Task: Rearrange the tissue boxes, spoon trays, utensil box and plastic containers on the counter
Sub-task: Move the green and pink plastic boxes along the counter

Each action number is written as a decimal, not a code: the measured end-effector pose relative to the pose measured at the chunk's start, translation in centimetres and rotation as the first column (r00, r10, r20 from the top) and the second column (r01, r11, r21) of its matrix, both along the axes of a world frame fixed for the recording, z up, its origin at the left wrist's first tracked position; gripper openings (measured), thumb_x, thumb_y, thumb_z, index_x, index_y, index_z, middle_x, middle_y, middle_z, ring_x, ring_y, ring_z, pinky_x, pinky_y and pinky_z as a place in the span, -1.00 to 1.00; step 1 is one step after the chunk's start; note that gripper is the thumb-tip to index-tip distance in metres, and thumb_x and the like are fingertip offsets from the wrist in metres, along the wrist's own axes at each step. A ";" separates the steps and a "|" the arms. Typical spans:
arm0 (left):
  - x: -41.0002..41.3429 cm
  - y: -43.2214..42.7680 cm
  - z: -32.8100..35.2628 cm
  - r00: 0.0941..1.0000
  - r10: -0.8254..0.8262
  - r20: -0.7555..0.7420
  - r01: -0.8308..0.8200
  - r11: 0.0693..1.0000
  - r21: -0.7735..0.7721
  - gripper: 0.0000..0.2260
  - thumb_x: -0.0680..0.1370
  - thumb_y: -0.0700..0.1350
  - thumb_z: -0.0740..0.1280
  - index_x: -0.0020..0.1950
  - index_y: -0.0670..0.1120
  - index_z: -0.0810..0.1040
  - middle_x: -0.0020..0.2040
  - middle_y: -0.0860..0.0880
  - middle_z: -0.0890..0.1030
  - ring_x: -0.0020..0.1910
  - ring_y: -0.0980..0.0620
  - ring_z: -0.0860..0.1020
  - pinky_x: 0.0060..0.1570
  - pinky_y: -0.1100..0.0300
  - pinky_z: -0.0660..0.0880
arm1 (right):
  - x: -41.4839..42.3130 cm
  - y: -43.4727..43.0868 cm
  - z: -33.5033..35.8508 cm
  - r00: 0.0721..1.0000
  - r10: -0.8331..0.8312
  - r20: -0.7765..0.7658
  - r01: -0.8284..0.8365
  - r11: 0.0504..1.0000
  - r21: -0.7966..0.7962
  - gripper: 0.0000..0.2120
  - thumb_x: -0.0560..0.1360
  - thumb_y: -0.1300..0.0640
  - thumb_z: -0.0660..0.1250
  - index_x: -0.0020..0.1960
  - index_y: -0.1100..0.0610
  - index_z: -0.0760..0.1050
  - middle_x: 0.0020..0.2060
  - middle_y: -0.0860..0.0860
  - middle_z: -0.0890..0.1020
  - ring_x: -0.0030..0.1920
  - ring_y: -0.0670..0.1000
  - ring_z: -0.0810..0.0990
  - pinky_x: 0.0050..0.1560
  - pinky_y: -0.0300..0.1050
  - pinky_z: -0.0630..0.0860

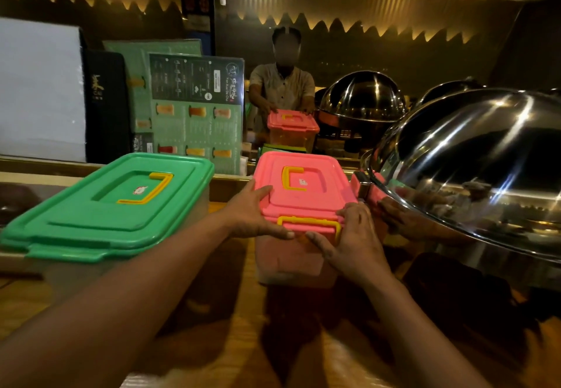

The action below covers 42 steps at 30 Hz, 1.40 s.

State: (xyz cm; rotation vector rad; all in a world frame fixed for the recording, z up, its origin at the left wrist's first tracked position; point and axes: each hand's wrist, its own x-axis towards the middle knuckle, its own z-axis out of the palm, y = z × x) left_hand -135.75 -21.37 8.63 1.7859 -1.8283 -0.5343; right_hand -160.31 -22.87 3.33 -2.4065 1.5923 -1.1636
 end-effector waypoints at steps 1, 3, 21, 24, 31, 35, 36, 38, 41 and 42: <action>0.1 0.7 0.0 1.000 0.003 0.018 -0.003 0.999 -0.033 0.15 0.12 0.29 0.63 0.59 0.02 0.18 0.60 0.03 0.06 0.53 -0.07 0.18 0.42 0.06 0.23 | 0.0 0.1 0.1 1.000 0.000 -0.001 0.000 1.000 0.004 -0.29 0.36 -0.39 0.37 0.19 0.15 0.34 0.17 0.14 0.41 0.38 0.20 0.30 0.36 0.21 0.37; 0.9 2.2 0.3 0.999 -0.011 0.050 0.015 0.997 -0.081 0.12 0.13 0.32 0.60 0.58 0.00 0.23 0.58 -0.01 0.14 0.52 -0.07 0.21 0.43 0.02 0.25 | 0.1 0.3 0.3 1.000 -0.011 0.000 0.011 1.000 0.003 -0.30 0.36 -0.36 0.41 0.18 0.18 0.35 0.16 0.18 0.44 0.38 0.22 0.30 0.38 0.19 0.35; 26.4 19.6 2.6 0.978 0.207 -0.021 -0.204 0.939 -0.278 -0.27 0.32 0.23 0.51 0.45 0.09 0.42 0.43 -0.06 0.43 0.28 -0.01 0.41 0.10 0.05 0.41 | 14.0 10.3 3.7 0.972 -0.196 0.132 0.173 0.971 0.167 -0.45 0.46 -0.11 0.41 0.34 0.14 0.43 0.25 0.18 0.52 0.25 0.22 0.48 0.26 0.14 0.44; 30.3 20.8 0.5 0.988 0.134 -0.072 -0.145 0.973 -0.177 -0.17 0.28 0.29 0.52 0.49 0.12 0.35 0.49 -0.04 0.37 0.26 0.05 0.38 0.15 0.02 0.43 | 21.6 14.0 3.7 0.974 0.063 0.216 -0.104 0.977 0.186 -0.49 0.51 -0.13 0.41 0.34 0.11 0.45 0.26 0.10 0.55 0.25 0.08 0.50 0.27 0.06 0.46; 32.3 20.2 -3.1 0.922 -0.035 -0.385 -0.015 0.992 -0.126 -0.14 0.24 0.24 0.59 0.49 0.21 0.33 0.45 0.06 0.37 0.19 0.19 0.48 0.00 0.29 0.53 | 29.8 18.1 2.9 0.989 0.105 -0.109 -0.087 0.985 0.152 -0.23 0.37 -0.48 0.26 0.42 -0.02 0.39 0.38 0.02 0.37 0.35 0.04 0.38 0.34 0.08 0.45; 31.9 19.5 -3.9 0.877 -0.015 -0.480 -0.064 0.987 -0.148 -0.20 0.26 0.11 0.58 0.46 0.18 0.38 0.36 -0.02 0.48 0.21 0.03 0.55 0.09 -0.02 0.61 | 30.0 17.9 2.2 0.987 0.018 -0.162 -0.008 0.998 0.066 -0.32 0.42 -0.43 0.27 0.37 -0.02 0.41 0.28 -0.01 0.44 0.26 0.03 0.45 0.24 0.12 0.51; 31.9 19.4 -3.9 0.877 -0.006 -0.481 -0.078 0.985 -0.154 -0.22 0.25 0.14 0.57 0.44 0.19 0.39 0.31 -0.01 0.51 0.19 0.04 0.56 0.08 -0.05 0.61 | 30.0 17.9 2.1 0.986 -0.003 -0.168 0.010 0.999 0.041 -0.34 0.43 -0.42 0.27 0.36 -0.02 0.42 0.26 -0.02 0.47 0.24 0.01 0.46 0.21 0.11 0.52; 31.6 19.1 -3.8 0.876 0.008 -0.482 -0.103 0.980 -0.171 -0.25 0.23 0.19 0.54 0.41 0.16 0.44 0.18 0.05 0.55 0.12 0.07 0.58 0.04 -0.02 0.62 | 29.9 17.8 2.1 0.986 -0.026 -0.164 0.027 1.000 0.008 -0.38 0.44 -0.39 0.29 0.31 0.00 0.44 0.21 -0.03 0.50 0.20 0.00 0.47 0.16 0.09 0.53; 30.9 18.2 -3.7 0.873 0.004 -0.488 -0.113 0.974 -0.195 -0.30 0.27 0.13 0.54 0.40 0.08 0.47 0.14 0.07 0.54 0.06 0.13 0.58 -0.01 0.17 0.59 | 29.6 17.4 2.1 0.987 -0.035 -0.154 0.034 0.999 -0.010 -0.41 0.44 -0.35 0.33 0.28 0.04 0.47 0.18 -0.02 0.52 0.19 0.00 0.49 0.16 0.03 0.52; 30.7 17.8 -3.7 0.873 0.002 -0.488 -0.113 0.973 -0.200 -0.32 0.30 0.09 0.55 0.40 0.07 0.47 0.15 0.07 0.54 0.07 0.12 0.58 -0.01 0.18 0.58 | 29.4 17.1 2.0 0.987 -0.042 -0.155 0.041 0.999 -0.012 -0.41 0.44 -0.35 0.34 0.28 0.04 0.47 0.19 -0.02 0.52 0.20 0.00 0.49 0.18 0.03 0.52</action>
